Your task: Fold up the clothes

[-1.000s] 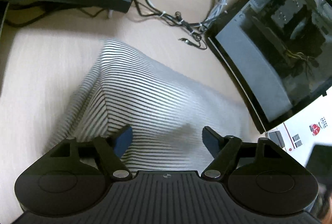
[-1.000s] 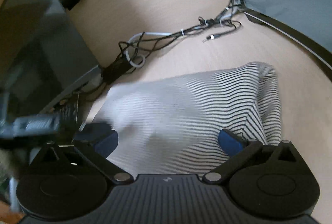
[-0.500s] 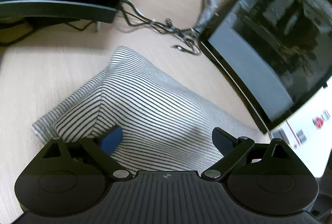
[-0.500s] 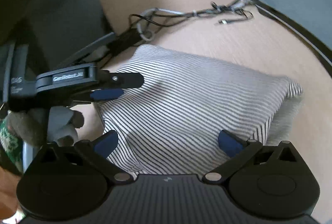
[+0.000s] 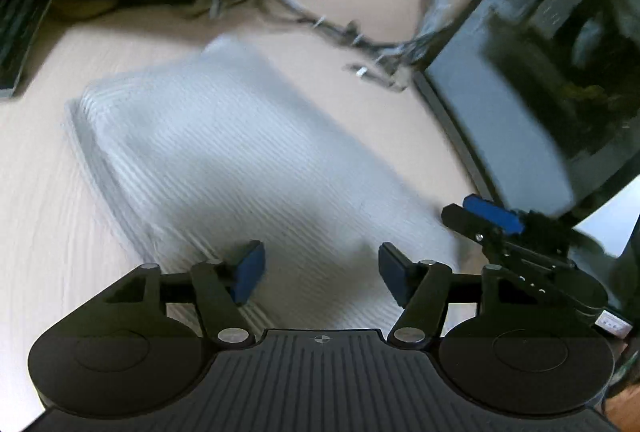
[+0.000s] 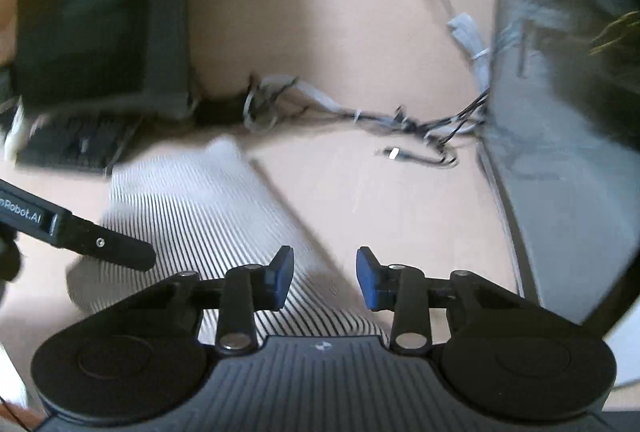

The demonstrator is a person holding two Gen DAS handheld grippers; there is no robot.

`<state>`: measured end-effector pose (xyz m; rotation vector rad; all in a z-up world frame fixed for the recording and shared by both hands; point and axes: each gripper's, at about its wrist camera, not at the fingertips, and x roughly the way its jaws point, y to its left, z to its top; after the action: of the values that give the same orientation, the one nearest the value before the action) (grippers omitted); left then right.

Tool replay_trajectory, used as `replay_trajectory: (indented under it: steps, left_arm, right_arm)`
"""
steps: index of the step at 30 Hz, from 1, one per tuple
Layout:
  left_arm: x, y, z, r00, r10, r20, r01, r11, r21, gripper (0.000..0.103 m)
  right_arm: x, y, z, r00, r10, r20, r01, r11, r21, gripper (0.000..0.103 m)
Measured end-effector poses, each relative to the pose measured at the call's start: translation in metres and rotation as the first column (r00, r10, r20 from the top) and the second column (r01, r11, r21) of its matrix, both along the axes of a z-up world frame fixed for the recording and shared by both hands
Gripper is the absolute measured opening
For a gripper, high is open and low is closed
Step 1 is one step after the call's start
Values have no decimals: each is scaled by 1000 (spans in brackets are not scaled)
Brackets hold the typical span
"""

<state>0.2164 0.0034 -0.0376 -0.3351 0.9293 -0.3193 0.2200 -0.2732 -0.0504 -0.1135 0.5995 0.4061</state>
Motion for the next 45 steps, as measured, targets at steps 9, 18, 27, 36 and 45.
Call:
replay_trajectory:
  steps: [9,18,27,36,45]
  left_arm:
    - [6,-1,-3,1000,-4,21,2,995,100,68]
    - [23,20,1,999,22,39,-26,995,92,74]
    - [-7,34,28,990,76,118,-97,978,187,88]
    - [-57,64,49,951,153,269,-240,914,326,94]
    - [-97,66,43,970,44,240,-137,913,385,96]
  right_arm:
    - [-19,4,-24,997,71,-21,-71,997,-21,35]
    - [-61,28,2,968,249,-24,-249,968,-31,40]
    - [-53,66,-11,904,422,-67,-427,888,-169,41]
    - [-87,79,1,712,702,-32,-683,681,-263,71]
    - [-68,88,-13,737,671,-81,-670,710,-218,42]
